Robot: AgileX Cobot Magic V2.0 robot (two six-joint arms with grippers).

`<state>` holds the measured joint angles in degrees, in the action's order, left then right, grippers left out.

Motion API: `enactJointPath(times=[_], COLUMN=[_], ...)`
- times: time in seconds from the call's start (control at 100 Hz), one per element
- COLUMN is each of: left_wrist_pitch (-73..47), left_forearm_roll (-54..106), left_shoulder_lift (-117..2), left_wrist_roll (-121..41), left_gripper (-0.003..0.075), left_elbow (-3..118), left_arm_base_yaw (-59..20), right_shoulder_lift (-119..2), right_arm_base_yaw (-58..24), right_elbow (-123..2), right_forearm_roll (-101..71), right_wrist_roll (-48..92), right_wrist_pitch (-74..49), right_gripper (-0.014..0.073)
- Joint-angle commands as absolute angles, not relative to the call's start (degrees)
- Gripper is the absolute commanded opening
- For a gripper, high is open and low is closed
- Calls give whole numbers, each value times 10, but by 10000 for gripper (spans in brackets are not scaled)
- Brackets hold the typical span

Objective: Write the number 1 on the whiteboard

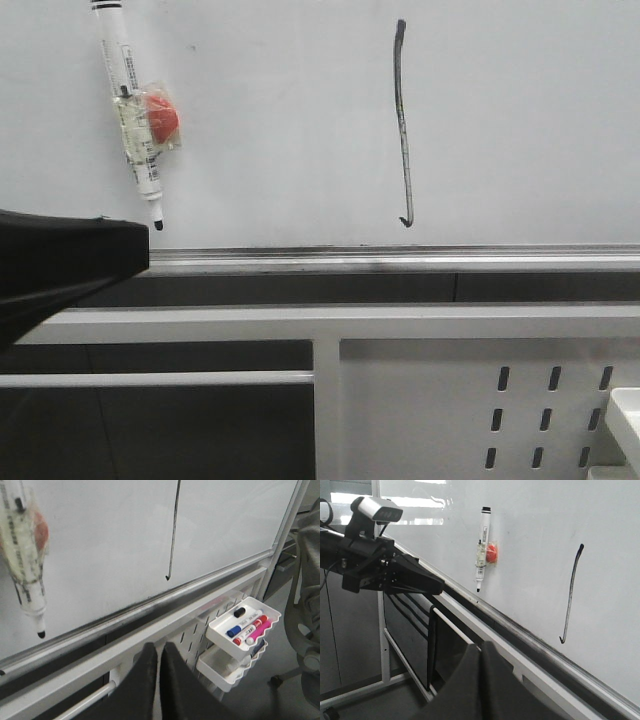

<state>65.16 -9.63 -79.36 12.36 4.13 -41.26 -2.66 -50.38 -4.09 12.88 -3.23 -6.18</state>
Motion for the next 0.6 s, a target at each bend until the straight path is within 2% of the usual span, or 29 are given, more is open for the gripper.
enactJointPath(times=[0.0, 0.12, 0.29, 0.59], left_wrist_pitch=[774, 752, 612, 638], left_forearm_roll=[-93, -92, -60, -111], left_shoulder_lift=[-753, -695, -594, -422], left_wrist_roll=[122, 125, 192, 229], left_gripper=[-20, -20, -20, -20], left_elbow=[47, 47, 47, 47], left_arm_base_yaw=[-415, -415, -415, -415], right_shoulder_lift=[-40, -40, -40, -40], right_arm_base_yaw=[-501, -501, -501, -501], right_elbow=[-50, -47, -47, -47], right_forearm_roll=[130, 130, 130, 130], right_wrist_roll=[-31, -31, -31, -31], right_wrist_pitch=[-11, -17, -17, -17], right_gripper=[-69, -69, -69, -69])
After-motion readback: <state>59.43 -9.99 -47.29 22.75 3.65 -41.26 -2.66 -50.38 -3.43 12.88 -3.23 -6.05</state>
